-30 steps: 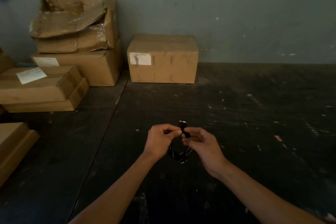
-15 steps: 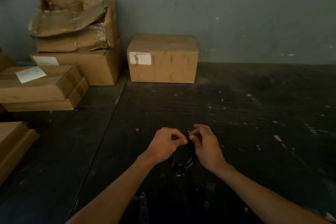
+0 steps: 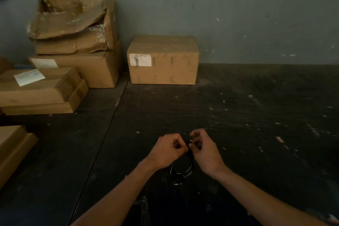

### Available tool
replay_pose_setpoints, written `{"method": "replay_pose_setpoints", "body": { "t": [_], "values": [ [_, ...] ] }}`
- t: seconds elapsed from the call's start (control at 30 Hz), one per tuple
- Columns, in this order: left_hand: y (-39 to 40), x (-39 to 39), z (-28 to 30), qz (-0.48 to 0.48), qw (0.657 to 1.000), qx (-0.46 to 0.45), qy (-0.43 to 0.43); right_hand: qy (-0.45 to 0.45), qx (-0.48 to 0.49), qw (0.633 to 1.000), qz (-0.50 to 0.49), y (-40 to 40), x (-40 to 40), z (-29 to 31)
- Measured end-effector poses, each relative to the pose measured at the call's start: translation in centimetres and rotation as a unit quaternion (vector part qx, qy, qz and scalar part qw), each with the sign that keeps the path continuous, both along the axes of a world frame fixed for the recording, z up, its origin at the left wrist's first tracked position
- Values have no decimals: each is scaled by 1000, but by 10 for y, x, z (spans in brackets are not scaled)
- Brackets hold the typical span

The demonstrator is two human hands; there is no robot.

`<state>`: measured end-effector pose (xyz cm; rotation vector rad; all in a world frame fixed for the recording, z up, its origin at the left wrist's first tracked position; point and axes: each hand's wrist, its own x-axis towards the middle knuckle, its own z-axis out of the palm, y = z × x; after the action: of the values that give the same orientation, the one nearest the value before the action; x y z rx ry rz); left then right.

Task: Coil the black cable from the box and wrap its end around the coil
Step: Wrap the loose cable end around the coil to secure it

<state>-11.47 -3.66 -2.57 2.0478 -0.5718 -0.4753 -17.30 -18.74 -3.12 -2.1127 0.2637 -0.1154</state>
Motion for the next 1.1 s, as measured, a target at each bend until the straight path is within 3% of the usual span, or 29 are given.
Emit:
{"method": "replay_pose_setpoints", "body": {
  "t": [0.3,0.43,0.57,0.67,0.77,0.93,1.1],
  "values": [
    [-5,-1,-13,95,981,-118,120,-45,-22,999,5,-3,11,2],
    [2,-2,-21,138,951,-146,233,-16,29,999,-30,-16,21,-2],
    [11,4,-34,180,899,-207,341,9,122,989,-82,-27,29,-6],
    [14,14,-47,225,892,-208,331,32,97,993,-66,-35,32,-17],
    [16,22,-57,234,906,-189,297,56,23,997,-44,-42,32,-34],
    [9,35,-78,224,953,-58,197,96,-28,995,-25,-44,30,-64],
    [2,41,-100,208,964,51,157,150,-55,987,-22,-45,26,-92]
  ]
}}
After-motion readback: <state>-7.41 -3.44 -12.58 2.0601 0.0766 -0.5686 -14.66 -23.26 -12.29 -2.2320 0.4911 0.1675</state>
